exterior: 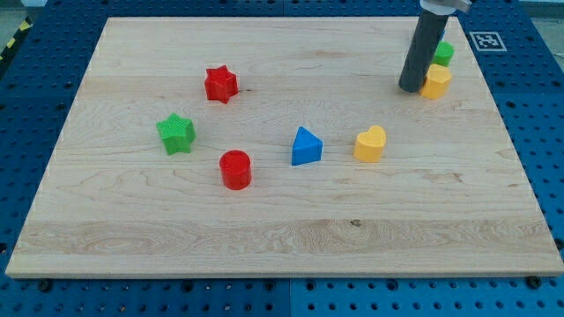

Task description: Move your arm towards the red star

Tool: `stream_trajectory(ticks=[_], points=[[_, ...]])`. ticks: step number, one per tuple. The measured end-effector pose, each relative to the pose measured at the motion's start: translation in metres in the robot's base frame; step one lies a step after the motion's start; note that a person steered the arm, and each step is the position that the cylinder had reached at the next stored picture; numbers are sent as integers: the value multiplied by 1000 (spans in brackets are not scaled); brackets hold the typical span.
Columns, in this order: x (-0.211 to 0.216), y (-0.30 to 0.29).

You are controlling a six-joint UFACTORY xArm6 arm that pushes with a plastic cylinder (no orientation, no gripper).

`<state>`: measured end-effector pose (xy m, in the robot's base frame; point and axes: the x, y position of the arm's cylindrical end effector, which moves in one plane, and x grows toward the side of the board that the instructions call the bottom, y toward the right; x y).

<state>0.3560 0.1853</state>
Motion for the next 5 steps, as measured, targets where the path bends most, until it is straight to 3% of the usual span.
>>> stream_trajectory(ticks=[2, 3, 5], points=[[1, 14], [1, -7], [-46, -170]])
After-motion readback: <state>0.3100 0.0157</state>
